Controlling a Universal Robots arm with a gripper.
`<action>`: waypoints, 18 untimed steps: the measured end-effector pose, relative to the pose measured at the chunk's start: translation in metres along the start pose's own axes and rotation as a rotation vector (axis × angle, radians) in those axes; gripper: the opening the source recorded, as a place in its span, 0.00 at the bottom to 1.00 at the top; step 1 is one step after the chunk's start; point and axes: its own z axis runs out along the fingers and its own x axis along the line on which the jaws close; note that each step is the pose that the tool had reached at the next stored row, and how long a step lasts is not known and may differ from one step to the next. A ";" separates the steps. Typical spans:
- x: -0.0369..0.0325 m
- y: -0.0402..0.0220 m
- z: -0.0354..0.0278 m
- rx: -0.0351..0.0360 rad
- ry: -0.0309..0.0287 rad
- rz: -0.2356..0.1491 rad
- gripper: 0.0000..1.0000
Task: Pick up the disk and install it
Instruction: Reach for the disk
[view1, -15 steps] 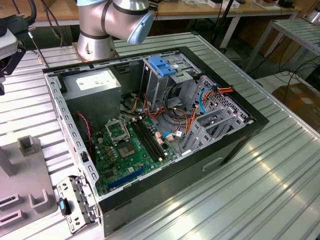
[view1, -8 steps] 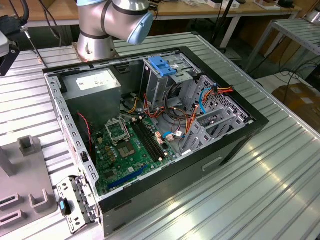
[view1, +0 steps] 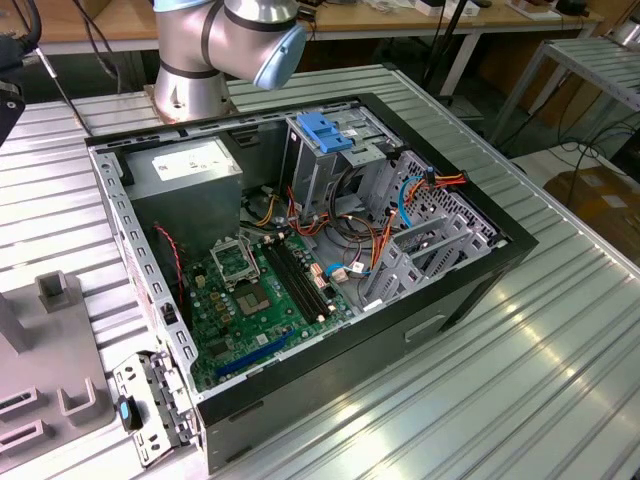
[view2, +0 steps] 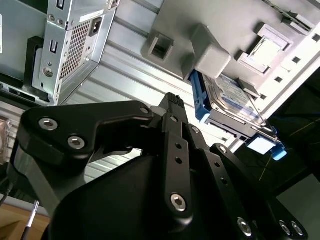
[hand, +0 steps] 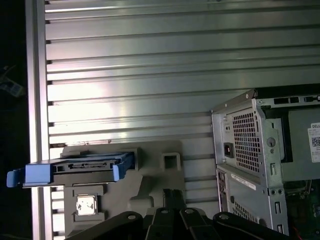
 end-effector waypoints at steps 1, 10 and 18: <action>0.0008 -0.0001 0.0000 0.0000 0.0001 0.000 0.11; 0.0114 -0.0009 0.0001 -0.0001 -0.0001 0.000 0.11; 0.0203 -0.0016 0.0000 0.0000 0.0000 0.000 0.11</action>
